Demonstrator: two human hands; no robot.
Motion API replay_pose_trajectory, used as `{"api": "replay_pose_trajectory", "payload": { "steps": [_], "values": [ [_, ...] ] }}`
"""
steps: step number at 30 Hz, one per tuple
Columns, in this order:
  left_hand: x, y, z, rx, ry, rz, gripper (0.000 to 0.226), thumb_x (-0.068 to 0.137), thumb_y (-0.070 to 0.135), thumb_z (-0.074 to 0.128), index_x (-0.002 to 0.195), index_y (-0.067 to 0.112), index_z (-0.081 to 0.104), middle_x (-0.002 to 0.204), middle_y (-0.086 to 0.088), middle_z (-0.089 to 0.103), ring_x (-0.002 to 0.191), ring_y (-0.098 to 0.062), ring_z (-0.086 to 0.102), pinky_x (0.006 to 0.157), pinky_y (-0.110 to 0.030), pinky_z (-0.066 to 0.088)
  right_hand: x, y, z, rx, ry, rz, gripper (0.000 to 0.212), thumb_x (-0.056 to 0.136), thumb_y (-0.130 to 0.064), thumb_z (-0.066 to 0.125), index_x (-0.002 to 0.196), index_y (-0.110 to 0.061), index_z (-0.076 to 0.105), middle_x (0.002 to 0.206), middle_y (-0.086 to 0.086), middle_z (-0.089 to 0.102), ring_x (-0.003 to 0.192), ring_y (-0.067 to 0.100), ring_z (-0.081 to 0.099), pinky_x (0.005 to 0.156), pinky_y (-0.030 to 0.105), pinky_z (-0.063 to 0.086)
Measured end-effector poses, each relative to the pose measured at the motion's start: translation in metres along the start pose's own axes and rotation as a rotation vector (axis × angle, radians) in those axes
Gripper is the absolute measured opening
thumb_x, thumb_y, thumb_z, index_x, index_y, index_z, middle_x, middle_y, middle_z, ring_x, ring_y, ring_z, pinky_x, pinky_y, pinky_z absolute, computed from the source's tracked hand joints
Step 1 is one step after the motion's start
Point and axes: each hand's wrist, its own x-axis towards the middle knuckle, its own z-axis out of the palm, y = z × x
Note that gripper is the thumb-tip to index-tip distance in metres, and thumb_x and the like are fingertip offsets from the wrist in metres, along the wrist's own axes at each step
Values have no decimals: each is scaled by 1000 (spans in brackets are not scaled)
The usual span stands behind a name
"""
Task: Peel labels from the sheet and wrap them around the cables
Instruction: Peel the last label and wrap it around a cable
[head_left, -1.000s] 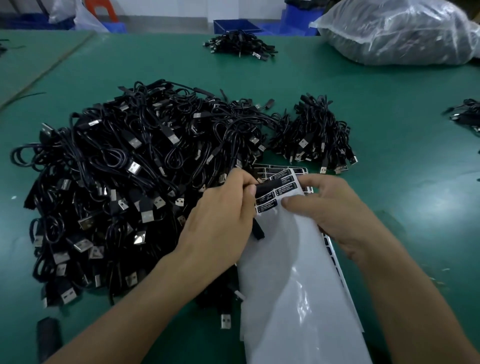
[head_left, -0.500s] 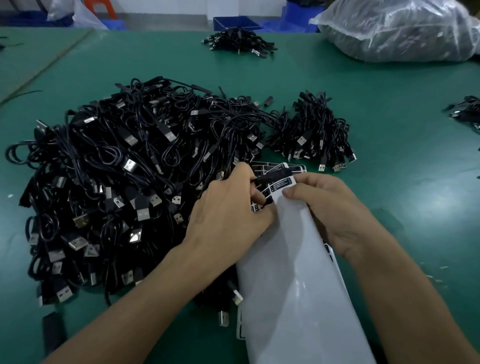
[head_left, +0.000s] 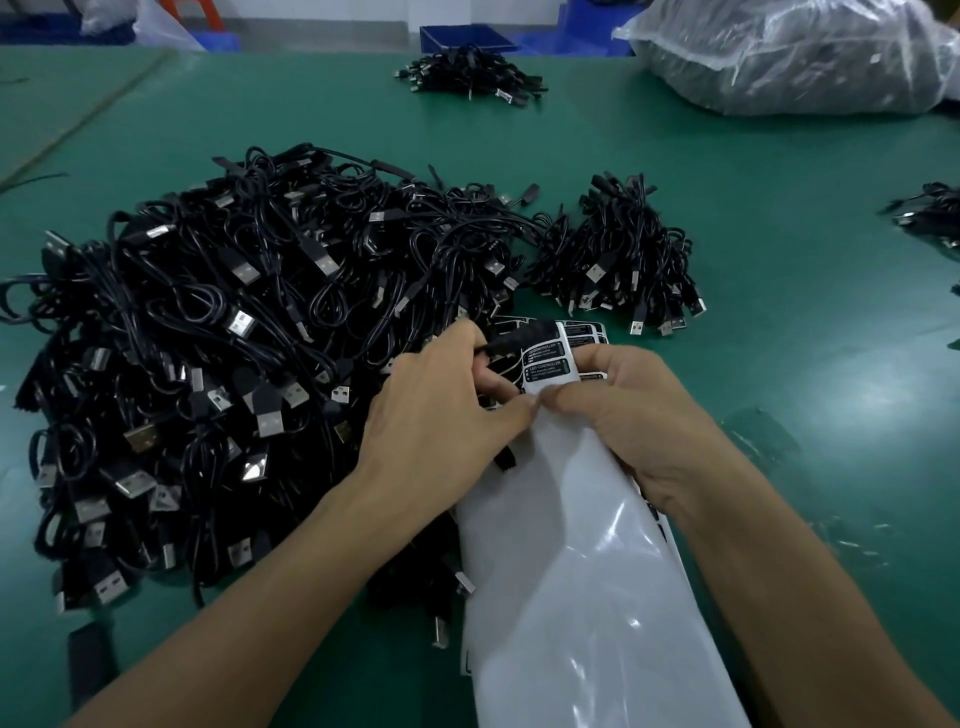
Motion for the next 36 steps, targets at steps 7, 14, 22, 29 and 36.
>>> {"api": "replay_pose_trajectory", "payload": {
  "steps": [7, 14, 22, 29, 36],
  "values": [
    [3, -4, 2, 8, 21, -16, 30, 82, 26, 70, 73, 23, 42, 73, 4, 72, 72, -21, 65, 68, -48, 54, -1, -1, 1, -14, -13, -6, 19, 89, 6, 65, 91, -11, 73, 76, 9, 77, 60, 19, 72, 51, 27, 55],
    [3, -5, 3, 27, 48, 8, 37, 83, 24, 68, 67, 28, 35, 71, 8, 71, 62, -13, 59, 60, -44, 54, -2, 0, 1, -26, 10, -13, 18, 89, 4, 65, 91, -11, 73, 77, 11, 77, 60, 20, 71, 54, 30, 56],
    [0, 0, 1, -6, 40, 30, 36, 74, 39, 78, 74, 28, 43, 71, 30, 69, 67, -4, 62, 65, -41, 55, 0, 1, 1, -25, 20, -18, 15, 85, 2, 70, 93, -10, 73, 81, 14, 77, 66, 25, 72, 65, 36, 59],
    [0, -3, 2, 7, -6, 31, 42, 78, 29, 79, 71, 21, 38, 71, 29, 70, 76, -13, 68, 72, -47, 55, 0, 1, 1, 0, 0, -7, 11, 85, 2, 71, 92, -6, 73, 80, 15, 76, 65, 24, 71, 58, 32, 57],
    [2, -5, 3, 16, 17, 24, 34, 84, 24, 74, 72, 19, 42, 71, 12, 72, 64, -12, 61, 65, -46, 55, 1, 2, 1, -34, 32, -12, 10, 88, -2, 70, 94, -10, 72, 71, 6, 75, 54, 14, 68, 48, 21, 50]
  ]
}}
